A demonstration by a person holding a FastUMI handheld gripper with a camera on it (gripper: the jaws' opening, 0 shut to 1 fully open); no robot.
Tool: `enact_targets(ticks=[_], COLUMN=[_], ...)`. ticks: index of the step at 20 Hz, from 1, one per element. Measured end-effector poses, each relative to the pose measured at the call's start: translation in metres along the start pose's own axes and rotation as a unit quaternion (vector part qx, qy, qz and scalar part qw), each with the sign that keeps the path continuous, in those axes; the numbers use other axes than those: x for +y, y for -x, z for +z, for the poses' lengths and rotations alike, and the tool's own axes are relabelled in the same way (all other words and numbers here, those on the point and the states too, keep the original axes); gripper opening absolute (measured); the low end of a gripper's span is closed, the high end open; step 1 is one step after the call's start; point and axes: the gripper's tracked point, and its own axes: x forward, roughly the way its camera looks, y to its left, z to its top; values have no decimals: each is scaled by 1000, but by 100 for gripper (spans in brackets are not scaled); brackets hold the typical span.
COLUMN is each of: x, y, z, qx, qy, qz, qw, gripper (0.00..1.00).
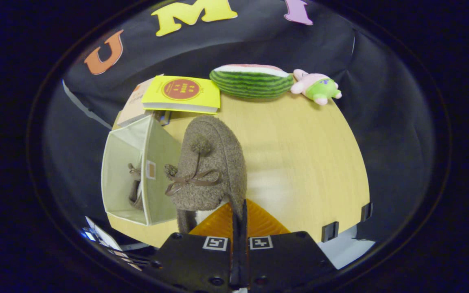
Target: Open the storage box then place both shoes into the box .Put the left shoe in first, then the right shoe, with the right side of both shoes facing outward in a uniform manner.
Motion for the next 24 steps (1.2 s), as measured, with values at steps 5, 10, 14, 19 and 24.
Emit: enact_targets(ticks=[5,10,14,19,24], x=[63,123,161,192,201], y=[14,11,2,-20,-48], z=[5,20,31,26,11], qx=[-5,-38,-80,-89,-90], qy=[5,-11,-31,-36,-25], qz=[38,65,80,83,61], qw=[999,997,993,992,994], gripper=[6,6,6,6,6])
